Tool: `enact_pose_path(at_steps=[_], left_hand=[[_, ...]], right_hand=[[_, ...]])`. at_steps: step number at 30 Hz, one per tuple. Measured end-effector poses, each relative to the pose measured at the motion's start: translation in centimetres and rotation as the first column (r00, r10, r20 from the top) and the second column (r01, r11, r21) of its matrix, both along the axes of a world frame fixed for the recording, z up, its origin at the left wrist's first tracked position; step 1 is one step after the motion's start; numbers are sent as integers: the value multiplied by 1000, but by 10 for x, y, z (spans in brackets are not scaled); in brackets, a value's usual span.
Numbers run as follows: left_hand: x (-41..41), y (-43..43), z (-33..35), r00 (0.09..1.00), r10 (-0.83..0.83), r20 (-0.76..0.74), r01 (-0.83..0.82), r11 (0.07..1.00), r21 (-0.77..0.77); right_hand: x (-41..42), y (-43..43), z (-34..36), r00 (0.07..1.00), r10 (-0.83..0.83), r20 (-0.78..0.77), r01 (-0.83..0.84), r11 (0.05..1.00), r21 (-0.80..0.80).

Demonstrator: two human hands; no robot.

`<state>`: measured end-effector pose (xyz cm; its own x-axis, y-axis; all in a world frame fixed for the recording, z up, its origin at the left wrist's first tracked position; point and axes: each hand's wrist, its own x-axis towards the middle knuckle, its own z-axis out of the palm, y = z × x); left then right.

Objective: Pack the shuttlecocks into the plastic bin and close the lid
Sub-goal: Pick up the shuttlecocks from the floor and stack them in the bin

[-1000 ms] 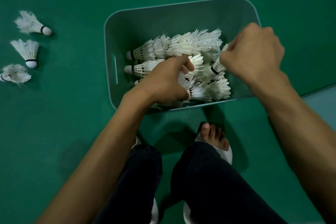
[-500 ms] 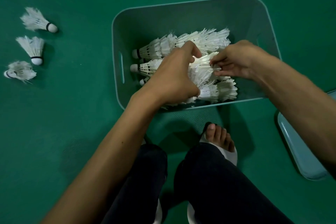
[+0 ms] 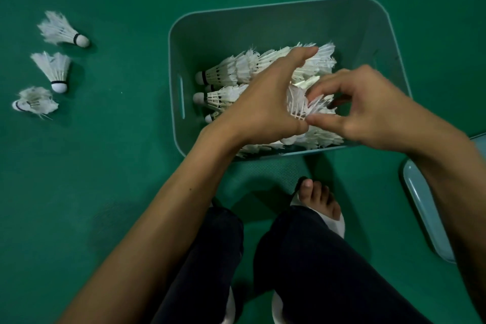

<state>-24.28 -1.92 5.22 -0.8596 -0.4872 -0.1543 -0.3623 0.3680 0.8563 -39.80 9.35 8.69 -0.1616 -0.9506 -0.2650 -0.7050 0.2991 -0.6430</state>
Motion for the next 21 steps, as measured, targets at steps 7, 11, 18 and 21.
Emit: enact_pose_path(at_steps=[7,11,18,21], left_hand=[[1,2,3,987,153,-40,-158,961,-228],[11,-3,4,921,264,287,-107,879,-465],[23,-3,-1,759,225,611,14,933,-361],[20,-4,-5,750,205,629,12,947,-322]], right_hand=[[-13,-7,3,872,-249,-422,245,967,-64],[-7,-20,9,602,-463,-651,553,829,-78],[9,-44,-13,625,-355,-695,492,871,-3],[-2,-43,-32,701,-390,-598,522,851,57]])
